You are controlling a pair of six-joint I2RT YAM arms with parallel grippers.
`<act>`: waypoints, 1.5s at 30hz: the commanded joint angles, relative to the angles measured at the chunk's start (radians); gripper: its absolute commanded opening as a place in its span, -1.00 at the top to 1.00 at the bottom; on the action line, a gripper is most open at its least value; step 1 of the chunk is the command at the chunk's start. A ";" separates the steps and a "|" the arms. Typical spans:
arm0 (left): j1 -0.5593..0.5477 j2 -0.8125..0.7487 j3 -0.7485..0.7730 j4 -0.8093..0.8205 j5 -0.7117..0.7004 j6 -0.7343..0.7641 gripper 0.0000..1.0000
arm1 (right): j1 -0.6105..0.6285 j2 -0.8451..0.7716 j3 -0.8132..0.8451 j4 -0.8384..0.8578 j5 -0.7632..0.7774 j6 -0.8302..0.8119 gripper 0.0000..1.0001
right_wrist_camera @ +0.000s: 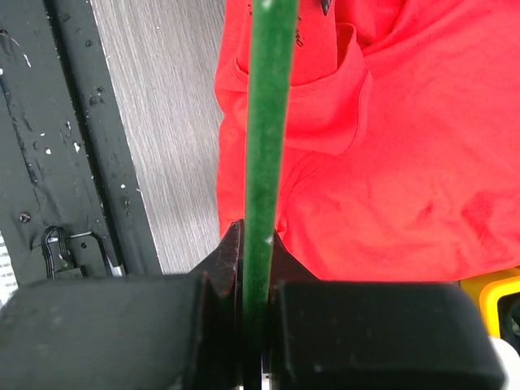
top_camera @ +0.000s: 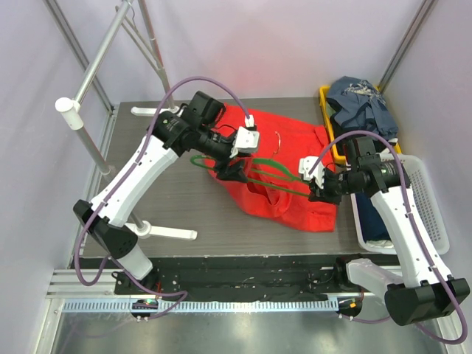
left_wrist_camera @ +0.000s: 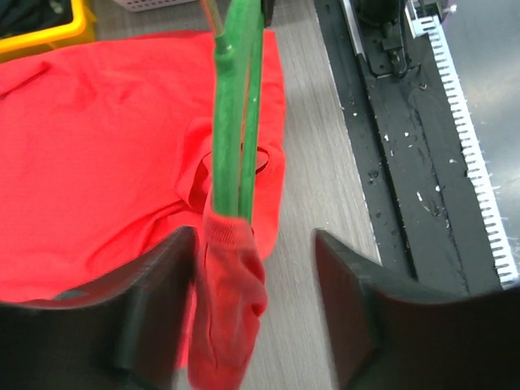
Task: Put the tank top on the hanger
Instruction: Hang the tank top on the hanger.
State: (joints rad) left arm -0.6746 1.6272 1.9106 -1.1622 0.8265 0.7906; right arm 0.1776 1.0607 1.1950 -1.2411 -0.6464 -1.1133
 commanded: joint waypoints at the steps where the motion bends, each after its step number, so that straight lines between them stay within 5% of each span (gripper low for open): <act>1: -0.020 0.013 0.027 0.016 0.007 -0.001 -0.06 | 0.008 -0.016 0.009 0.057 -0.058 0.010 0.98; 5: -0.025 0.016 0.015 0.009 -0.004 0.002 0.21 | 0.008 -0.028 0.008 0.080 -0.041 0.018 0.98; 11: -0.026 0.005 -0.007 0.009 -0.023 0.010 1.00 | 0.007 -0.031 0.000 0.123 -0.036 0.036 0.98; 16: -0.026 -0.030 -0.039 0.039 -0.056 -0.011 1.00 | 0.008 -0.045 -0.015 0.199 -0.012 0.143 0.97; 21: -0.025 -0.078 -0.116 0.088 -0.112 -0.051 1.00 | 0.008 -0.045 -0.029 0.249 0.014 0.234 -0.04; 27: -0.025 -0.127 -0.192 0.098 -0.133 -0.062 1.00 | 0.008 -0.051 -0.046 0.230 -0.028 0.273 -0.51; 35: -0.026 -0.181 -0.369 0.137 -0.156 -0.051 0.99 | -0.010 -0.028 0.046 0.235 -0.134 0.369 -0.53; 41: -0.040 -0.205 -0.476 0.200 -0.179 -0.062 0.99 | -0.015 0.056 0.045 0.494 0.019 0.627 -0.50; 45: -0.069 -0.207 -0.518 0.223 -0.217 -0.064 1.00 | -0.012 0.215 0.066 0.499 0.028 0.673 -0.46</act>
State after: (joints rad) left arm -0.7143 1.4601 1.4086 -1.0222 0.6289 0.7364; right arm 0.1680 1.1454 1.2255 -0.8406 -0.6617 -0.5610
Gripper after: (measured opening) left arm 0.110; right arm 0.743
